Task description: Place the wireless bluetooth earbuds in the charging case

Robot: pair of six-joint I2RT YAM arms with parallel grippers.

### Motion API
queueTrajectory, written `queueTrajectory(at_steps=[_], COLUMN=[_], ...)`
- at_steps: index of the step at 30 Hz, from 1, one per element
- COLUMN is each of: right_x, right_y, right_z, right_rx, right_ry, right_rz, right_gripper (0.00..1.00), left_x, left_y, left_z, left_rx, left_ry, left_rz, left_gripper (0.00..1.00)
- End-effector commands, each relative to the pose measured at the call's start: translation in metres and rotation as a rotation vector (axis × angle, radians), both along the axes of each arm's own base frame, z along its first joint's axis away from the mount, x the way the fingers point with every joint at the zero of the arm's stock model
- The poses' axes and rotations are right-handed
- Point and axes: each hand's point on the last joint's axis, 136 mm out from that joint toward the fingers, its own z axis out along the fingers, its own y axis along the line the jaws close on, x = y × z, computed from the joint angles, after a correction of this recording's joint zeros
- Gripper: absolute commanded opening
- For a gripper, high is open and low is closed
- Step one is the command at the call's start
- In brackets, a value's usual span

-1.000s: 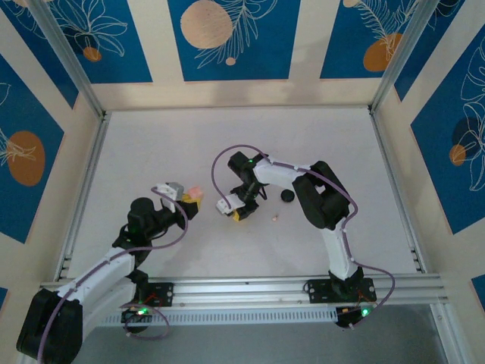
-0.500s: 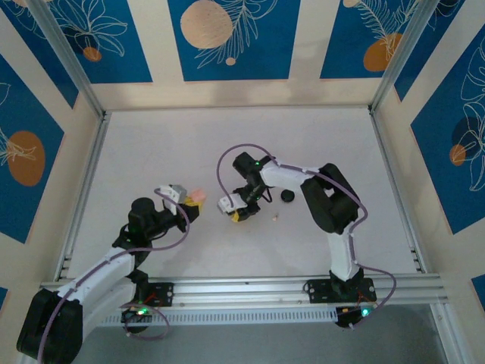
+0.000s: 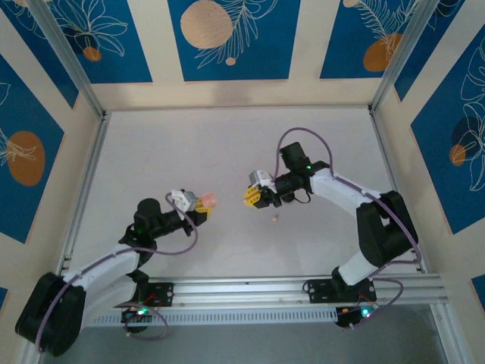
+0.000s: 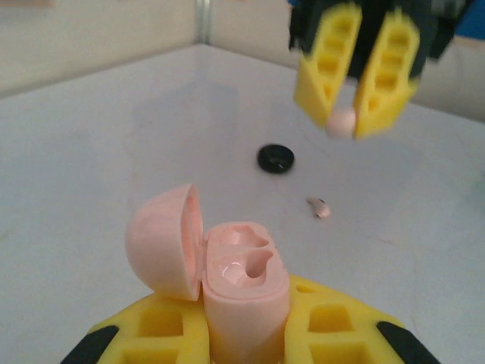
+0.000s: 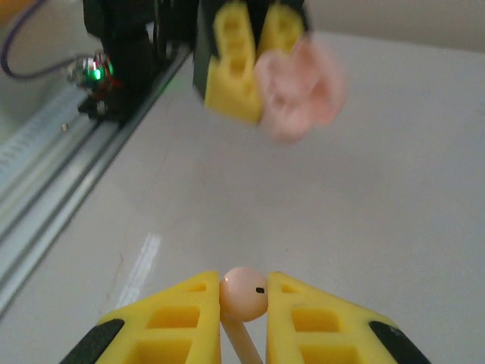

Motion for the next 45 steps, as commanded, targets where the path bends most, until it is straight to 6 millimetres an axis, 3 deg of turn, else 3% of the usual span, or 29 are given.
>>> queueTrajectory(at_steps=[1,8,16,22,33,45], right_x=[-0.01,-0.008,0.013,0.018,0.011,0.012], right_y=[-0.006,-0.021,-0.022,-0.015,0.005,0.016], right_z=[0.041,0.057,0.056,0.058,0.064,0.057], right_rx=[0.178,0.225,0.283,0.326,0.385,0.398], right_ry=[0.079,0.182,0.277,0.286,0.25,0.257], right_rz=[0.016,-0.106,-0.322,-0.405,-0.432,-0.435], right_gripper=[0.16,0.17,0.17,0.17,0.17,0.17], left_x=[0.003,0.007,0.008,0.008,0.015,0.011], left_y=[-0.023,-0.066,-0.089,-0.095,-0.099,-0.1], left_z=[0.015,0.023,0.038,0.037,0.041,0.051], left_rx=[0.007,-0.064,-0.146,-0.165,-0.184,-0.207], left_ry=[-0.128,-0.201,-0.263,-0.282,-0.286,-0.297], left_rz=[-0.075,-0.16,-0.191,-0.189,-0.14,-0.153], left_gripper=[0.15,0.14,0.14,0.13,0.13,0.13])
